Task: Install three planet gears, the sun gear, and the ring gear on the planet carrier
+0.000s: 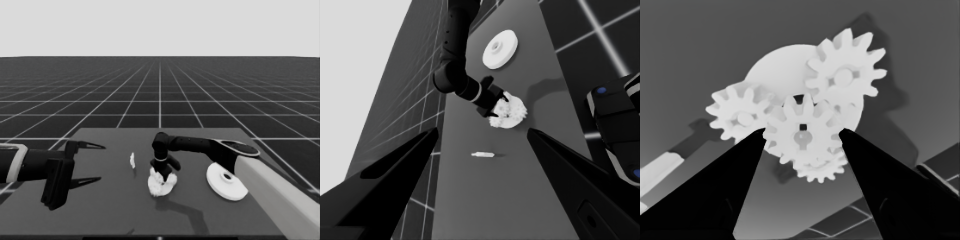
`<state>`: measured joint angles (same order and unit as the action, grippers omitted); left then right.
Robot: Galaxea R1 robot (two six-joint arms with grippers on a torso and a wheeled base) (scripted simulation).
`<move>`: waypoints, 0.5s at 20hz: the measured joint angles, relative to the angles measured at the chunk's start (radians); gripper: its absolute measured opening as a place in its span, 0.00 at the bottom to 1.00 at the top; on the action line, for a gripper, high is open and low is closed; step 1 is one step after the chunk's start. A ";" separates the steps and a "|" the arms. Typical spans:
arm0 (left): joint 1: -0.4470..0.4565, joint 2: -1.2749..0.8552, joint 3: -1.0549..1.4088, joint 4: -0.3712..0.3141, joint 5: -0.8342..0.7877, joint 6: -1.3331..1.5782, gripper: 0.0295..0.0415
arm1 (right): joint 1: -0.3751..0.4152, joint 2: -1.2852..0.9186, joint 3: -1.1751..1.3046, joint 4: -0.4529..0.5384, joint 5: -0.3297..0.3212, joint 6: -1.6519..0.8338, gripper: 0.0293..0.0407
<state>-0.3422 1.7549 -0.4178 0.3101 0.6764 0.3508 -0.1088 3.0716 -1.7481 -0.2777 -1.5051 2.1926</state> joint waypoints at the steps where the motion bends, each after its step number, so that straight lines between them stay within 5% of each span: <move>1: 0.000 0.000 0.000 0.000 0.000 0.000 0.75 | 0.000 0.000 0.000 0.000 0.000 0.010 0.14; 10: 0.000 0.000 0.000 0.000 0.000 0.000 0.75 | 0.000 0.000 0.000 0.000 0.000 0.105 0.14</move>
<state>-0.3422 1.7549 -0.4178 0.3101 0.6764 0.3508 -0.1088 3.0716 -1.7481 -0.2777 -1.5051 2.2973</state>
